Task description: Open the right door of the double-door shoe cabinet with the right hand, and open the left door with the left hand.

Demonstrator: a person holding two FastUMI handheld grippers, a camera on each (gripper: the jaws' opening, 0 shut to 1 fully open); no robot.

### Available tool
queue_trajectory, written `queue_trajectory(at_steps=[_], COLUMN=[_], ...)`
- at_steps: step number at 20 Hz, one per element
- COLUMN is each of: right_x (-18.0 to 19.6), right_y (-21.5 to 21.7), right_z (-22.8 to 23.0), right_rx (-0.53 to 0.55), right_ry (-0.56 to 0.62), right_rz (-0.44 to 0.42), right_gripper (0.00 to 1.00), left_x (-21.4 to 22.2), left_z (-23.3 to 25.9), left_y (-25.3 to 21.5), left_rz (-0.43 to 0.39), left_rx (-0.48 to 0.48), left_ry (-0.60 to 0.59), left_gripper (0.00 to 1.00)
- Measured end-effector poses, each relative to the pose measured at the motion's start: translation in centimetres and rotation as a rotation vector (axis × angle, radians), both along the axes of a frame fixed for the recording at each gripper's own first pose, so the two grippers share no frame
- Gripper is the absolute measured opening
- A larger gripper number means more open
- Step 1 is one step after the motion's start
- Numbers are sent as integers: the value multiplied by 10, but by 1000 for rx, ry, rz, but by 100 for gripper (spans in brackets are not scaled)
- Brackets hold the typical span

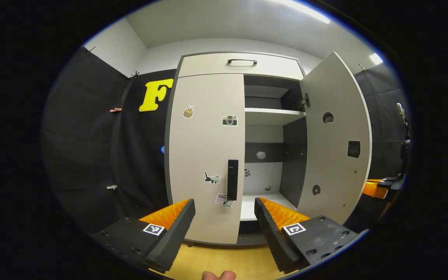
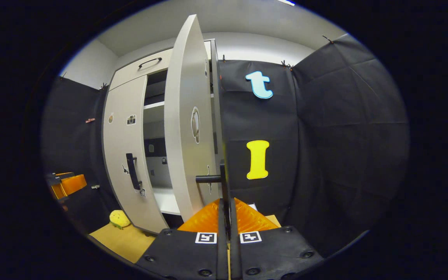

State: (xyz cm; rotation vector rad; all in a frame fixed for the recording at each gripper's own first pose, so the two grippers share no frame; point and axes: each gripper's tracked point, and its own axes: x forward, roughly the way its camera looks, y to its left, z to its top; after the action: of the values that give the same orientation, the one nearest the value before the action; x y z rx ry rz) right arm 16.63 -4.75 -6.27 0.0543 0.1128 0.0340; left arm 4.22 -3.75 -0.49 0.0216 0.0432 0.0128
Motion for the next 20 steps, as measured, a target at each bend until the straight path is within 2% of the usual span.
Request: queue_trajectory(at_steps=[4,7,8,12,13,20], right_x=[-8,-18,-21,-40,-45,-71], right_y=[-9,-17,-23,-38,-41,-61], right_z=[2,5,8,15,17,20], right_rx=[-6,12,8,-15,-14,31], right_ry=[-1,1,-3,-10,-12,-9], right_rz=[-27,-41,-61,-82,-85,-124], right_gripper=[13,36,40,79,94,95], left_x=[13,28,35,67,76,136], left_z=[-1,-1,-2,-2,-1,-3], left_y=[-6,-14,-17,-31,-33,-25], left_rz=[-9,-23,-31,-60,-64,-39], left_rx=[10,21,25,10,11,17], left_ry=[7,12,14,18,15,-15], left_gripper=[95,95,95,95,95,95])
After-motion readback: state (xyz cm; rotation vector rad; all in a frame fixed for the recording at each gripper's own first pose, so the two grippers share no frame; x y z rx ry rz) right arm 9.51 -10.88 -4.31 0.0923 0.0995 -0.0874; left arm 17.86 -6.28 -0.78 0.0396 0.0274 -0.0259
